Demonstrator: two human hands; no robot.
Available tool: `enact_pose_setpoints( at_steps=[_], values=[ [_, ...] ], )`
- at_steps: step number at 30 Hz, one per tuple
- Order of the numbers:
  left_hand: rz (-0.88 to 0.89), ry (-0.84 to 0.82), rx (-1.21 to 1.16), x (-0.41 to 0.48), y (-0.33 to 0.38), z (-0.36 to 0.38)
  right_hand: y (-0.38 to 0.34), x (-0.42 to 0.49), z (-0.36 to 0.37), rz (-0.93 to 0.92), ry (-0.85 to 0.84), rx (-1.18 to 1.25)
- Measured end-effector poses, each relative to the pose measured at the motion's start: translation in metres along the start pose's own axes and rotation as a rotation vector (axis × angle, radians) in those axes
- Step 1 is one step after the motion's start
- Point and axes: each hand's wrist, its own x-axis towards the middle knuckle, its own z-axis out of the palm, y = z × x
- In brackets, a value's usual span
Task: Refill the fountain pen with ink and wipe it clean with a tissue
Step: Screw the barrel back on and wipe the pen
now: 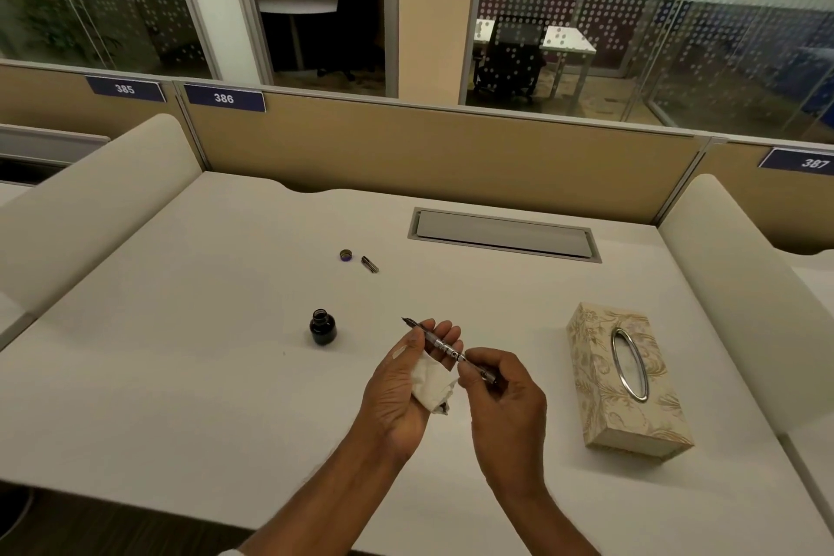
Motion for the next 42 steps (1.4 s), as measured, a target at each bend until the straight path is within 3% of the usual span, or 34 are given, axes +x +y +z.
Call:
enact_pose_setpoints(
  at_steps=[34,42],
  values=[
    [0.027,-0.075,-0.006,0.004,0.004,0.000,-0.004,0.002,0.012,-0.117,0.009,-0.077],
    [0.025,-0.083,0.004,0.004,0.005,0.002,-0.003,0.005,0.013,-0.074,-0.009,-0.057]
  ],
)
